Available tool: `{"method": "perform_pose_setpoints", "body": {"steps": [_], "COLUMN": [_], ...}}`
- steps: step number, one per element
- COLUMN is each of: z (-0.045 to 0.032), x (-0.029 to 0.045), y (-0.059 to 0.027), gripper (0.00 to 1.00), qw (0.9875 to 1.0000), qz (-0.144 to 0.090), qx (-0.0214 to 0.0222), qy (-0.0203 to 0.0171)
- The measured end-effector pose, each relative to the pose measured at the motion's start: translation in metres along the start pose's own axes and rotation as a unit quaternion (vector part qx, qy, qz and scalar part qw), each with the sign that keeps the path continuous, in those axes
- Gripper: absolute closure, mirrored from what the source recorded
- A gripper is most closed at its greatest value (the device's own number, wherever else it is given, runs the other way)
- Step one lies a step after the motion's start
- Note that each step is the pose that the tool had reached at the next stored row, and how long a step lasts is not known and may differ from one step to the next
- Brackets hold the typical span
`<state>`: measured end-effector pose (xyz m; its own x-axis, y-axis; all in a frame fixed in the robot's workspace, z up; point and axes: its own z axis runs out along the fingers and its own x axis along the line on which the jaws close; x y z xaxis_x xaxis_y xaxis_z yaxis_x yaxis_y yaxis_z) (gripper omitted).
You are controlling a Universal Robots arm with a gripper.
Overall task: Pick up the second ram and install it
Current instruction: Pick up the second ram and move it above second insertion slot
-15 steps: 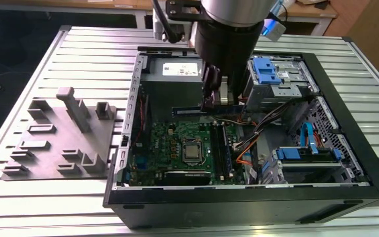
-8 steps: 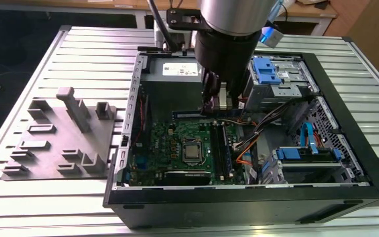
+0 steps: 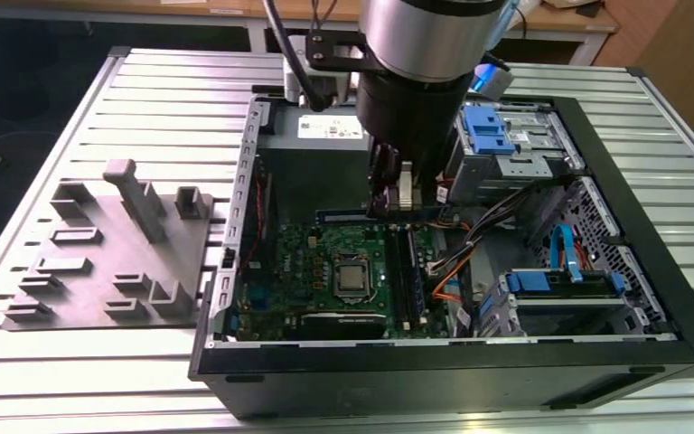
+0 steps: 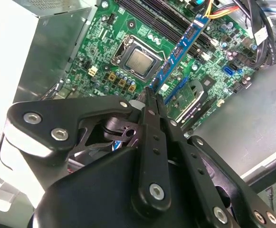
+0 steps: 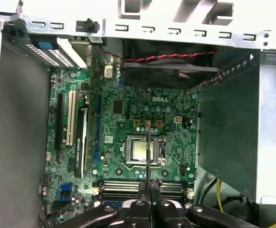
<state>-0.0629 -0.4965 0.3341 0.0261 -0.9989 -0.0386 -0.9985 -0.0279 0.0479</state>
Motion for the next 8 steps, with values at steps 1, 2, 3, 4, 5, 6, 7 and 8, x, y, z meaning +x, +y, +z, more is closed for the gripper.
{"method": "perform_pose_setpoints", "body": {"steps": [1,2,3,4,5,6,7,8], "z": [0.0015,0.0029,0.0043,0.0056,0.0068,0.0081,0.0095,0.0111], "x": [0.0,0.0001,0.0002,0.0002,0.0003,0.0003,0.0004,0.0004], "y": [-0.0001,-0.0002,-0.0003,-0.0004,-0.0005,-0.0005,-0.0006,-0.0007], "gripper": [0.91,0.91,0.91,0.91,0.91,0.91,0.91,0.91], "qw": [1.0,1.0,1.0,1.0,1.0,1.0,1.0,1.0], "qz": [0.0,0.0,0.001,0.001,0.001,0.001,0.001,0.001], "qx": [0.0,0.0,0.0,0.0,0.0,0.0,0.0,0.0], "qy": [0.0,0.0,0.0,0.0,0.0,0.0,0.0,0.0]}}
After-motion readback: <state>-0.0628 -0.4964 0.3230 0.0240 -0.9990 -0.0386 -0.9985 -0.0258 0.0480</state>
